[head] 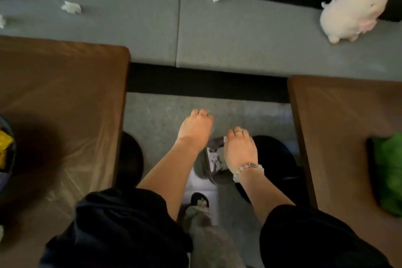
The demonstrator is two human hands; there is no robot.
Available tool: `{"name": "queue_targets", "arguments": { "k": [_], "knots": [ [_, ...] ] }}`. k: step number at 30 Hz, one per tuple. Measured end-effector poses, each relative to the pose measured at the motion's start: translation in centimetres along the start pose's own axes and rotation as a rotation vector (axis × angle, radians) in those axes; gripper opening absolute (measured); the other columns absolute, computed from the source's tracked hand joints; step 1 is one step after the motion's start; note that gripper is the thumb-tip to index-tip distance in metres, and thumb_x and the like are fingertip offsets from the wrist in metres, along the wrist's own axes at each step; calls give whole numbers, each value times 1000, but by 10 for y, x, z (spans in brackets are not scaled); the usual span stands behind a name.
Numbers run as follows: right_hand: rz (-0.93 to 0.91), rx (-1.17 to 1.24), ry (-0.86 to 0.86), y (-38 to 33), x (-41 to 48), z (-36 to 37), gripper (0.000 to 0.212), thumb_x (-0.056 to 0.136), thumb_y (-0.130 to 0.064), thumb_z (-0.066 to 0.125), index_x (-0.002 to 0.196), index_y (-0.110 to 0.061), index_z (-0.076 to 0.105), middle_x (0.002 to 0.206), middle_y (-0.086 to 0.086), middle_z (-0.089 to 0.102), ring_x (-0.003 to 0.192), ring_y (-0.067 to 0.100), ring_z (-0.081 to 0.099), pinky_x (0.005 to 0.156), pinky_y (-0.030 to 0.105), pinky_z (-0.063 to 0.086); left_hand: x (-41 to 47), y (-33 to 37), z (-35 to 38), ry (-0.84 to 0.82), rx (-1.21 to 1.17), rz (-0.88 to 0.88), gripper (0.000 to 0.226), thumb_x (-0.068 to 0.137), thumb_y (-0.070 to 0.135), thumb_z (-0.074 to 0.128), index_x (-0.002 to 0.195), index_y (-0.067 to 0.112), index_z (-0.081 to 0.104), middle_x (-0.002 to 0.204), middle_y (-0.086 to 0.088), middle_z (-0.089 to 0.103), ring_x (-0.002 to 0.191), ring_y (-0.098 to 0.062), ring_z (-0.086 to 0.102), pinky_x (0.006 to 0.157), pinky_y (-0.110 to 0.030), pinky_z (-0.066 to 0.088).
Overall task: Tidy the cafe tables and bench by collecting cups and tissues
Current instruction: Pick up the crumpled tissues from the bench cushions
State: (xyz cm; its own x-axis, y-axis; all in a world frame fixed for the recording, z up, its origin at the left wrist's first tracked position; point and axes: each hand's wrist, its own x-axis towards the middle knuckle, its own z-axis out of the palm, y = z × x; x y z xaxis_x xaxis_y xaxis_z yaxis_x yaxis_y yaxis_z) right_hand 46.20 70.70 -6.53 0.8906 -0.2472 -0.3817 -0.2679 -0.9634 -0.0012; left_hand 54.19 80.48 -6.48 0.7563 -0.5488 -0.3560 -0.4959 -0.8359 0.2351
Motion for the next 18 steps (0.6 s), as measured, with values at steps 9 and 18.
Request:
{"name": "queue_targets", "arguments": {
  "k": [9, 18],
  "knots": [
    [115, 81, -280, 64, 42, 152, 41, 97, -20, 34, 136, -8, 37, 141, 10, 38, 131, 25, 33, 103, 33, 31, 52, 32, 174, -349, -32, 20, 35, 96, 5, 37, 128, 4, 48, 134, -14, 44, 125, -28, 40, 99, -36, 39],
    [300, 290, -332, 116, 92, 290, 58, 81, -27, 37, 134, -4, 40, 138, 14, 35, 128, 29, 32, 102, 37, 34, 119, 33, 327, -403, -205, -88, 28, 99, 18, 37, 117, 9, 57, 120, -12, 57, 110, -26, 55, 91, -33, 44]
  ]
}}
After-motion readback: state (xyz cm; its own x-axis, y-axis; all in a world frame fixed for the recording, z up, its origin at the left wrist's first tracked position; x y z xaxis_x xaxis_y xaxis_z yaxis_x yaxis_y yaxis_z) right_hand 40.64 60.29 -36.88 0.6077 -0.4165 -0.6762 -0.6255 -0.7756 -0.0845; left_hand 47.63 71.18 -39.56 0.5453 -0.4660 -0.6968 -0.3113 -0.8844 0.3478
